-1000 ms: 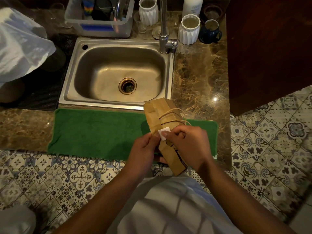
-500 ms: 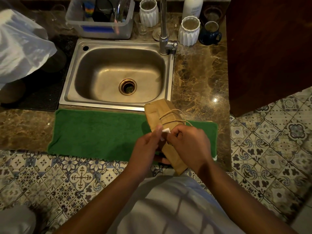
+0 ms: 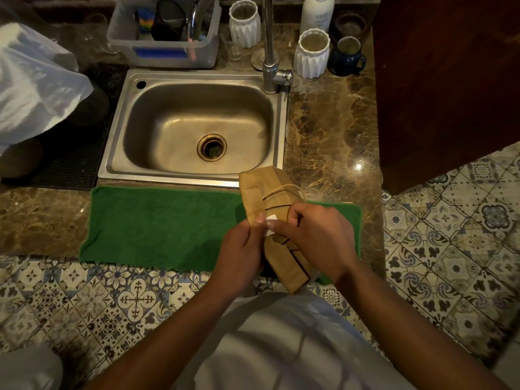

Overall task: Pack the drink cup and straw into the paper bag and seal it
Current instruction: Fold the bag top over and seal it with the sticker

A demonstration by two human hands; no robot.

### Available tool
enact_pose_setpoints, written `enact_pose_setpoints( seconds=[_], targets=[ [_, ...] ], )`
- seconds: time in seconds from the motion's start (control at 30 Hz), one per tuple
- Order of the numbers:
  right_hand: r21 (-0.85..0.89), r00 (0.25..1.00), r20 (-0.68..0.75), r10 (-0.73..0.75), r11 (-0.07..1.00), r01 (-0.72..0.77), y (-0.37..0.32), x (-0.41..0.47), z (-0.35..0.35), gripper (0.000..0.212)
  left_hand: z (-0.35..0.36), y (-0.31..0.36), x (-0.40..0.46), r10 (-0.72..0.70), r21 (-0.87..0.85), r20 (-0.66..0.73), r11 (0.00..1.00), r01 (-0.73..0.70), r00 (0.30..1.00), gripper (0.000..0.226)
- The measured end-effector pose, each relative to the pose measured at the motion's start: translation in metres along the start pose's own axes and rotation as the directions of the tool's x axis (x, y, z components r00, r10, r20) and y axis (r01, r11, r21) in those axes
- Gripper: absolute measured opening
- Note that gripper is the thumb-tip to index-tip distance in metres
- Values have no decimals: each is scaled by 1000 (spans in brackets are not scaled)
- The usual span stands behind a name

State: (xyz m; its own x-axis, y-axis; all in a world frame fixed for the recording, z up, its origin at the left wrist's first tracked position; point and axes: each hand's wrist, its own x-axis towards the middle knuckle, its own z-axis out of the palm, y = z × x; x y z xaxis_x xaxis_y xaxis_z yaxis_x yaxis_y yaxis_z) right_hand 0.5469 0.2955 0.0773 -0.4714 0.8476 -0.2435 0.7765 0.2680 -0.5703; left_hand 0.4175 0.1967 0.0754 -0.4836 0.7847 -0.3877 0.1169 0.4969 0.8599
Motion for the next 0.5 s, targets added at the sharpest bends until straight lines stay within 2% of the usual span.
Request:
enact_pose_setpoints(
  seconds=[0.1, 0.2, 0.37, 0.5],
  targets=[
    [48, 998, 54, 31, 998, -34, 5, 3, 1, 61, -1, -2, 1, 27, 10, 24, 1000, -27, 999, 47],
    [89, 996, 72, 48, 995, -54, 9, 6, 0, 53, -1, -3, 1, 54, 37, 56, 998, -56, 997, 44],
    [98, 996, 16, 88, 991, -89, 1, 3, 6, 51, -4, -3, 9, 75, 96, 53, 992, -80, 996, 40],
    [106, 996, 36, 85, 990, -88, 0, 0, 6, 51, -7, -5, 7, 98, 160, 82, 981, -111, 992, 38]
  ],
)
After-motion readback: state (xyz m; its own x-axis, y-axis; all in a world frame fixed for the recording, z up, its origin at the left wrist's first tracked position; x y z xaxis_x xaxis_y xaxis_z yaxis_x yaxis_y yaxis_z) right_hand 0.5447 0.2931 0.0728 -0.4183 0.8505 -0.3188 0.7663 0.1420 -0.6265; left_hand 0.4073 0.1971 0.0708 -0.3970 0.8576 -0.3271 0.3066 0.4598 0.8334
